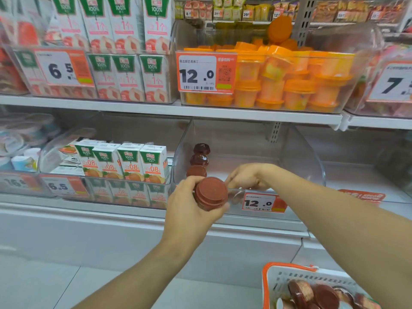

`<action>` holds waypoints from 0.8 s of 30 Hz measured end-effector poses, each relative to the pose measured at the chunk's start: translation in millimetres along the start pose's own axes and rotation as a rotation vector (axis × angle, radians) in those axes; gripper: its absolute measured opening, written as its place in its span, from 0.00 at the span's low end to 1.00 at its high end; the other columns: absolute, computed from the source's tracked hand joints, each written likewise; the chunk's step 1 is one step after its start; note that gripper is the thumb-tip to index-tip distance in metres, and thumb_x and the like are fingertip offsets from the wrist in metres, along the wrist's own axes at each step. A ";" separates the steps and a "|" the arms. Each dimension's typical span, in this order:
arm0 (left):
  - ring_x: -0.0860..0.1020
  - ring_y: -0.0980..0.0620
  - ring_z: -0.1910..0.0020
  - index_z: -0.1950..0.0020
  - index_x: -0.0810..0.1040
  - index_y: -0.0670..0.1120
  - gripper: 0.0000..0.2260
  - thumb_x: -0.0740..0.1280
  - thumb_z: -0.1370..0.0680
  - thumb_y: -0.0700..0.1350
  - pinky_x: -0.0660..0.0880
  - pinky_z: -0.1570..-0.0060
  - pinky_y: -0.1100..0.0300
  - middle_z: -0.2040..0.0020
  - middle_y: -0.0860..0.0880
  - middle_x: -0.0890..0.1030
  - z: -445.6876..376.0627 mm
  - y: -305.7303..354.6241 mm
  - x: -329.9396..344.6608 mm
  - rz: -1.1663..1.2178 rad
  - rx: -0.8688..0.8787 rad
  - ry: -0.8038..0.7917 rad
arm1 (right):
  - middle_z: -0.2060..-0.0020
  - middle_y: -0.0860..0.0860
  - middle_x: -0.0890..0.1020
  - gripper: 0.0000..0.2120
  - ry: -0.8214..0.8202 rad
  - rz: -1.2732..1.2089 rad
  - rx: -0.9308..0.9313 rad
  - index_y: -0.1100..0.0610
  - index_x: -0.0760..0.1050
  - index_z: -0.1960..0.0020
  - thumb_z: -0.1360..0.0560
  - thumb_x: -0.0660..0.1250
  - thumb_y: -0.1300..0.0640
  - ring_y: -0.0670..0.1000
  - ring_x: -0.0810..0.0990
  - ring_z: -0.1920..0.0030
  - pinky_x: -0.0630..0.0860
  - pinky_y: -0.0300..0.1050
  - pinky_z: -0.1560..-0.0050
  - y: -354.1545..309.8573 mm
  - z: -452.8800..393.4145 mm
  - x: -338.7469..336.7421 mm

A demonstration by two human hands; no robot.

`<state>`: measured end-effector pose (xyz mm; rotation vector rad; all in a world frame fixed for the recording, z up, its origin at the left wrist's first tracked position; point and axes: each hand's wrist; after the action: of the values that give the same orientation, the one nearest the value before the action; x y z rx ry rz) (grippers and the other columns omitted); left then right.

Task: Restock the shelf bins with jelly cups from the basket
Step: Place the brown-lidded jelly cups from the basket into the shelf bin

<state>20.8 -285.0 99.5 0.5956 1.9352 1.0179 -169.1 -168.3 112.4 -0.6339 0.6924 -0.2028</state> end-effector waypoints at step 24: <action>0.65 0.48 0.35 0.35 0.69 0.53 0.20 0.63 0.24 0.59 0.54 0.29 0.54 0.39 0.51 0.70 -18.7 -8.6 27.8 -0.693 0.247 -0.243 | 0.44 0.63 0.81 0.14 0.308 -0.203 0.013 0.67 0.70 0.38 0.17 0.62 0.57 0.61 0.82 0.44 0.76 0.58 0.37 -31.1 -8.3 -12.1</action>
<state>-9.9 -277.9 85.3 0.1356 1.8493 0.2610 -182.8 -192.4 132.7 -0.6676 0.9223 -0.4997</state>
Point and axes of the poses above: each hand's wrist, its own z-axis away from the middle knuckle, its own x-axis out of the palm, y = z × x
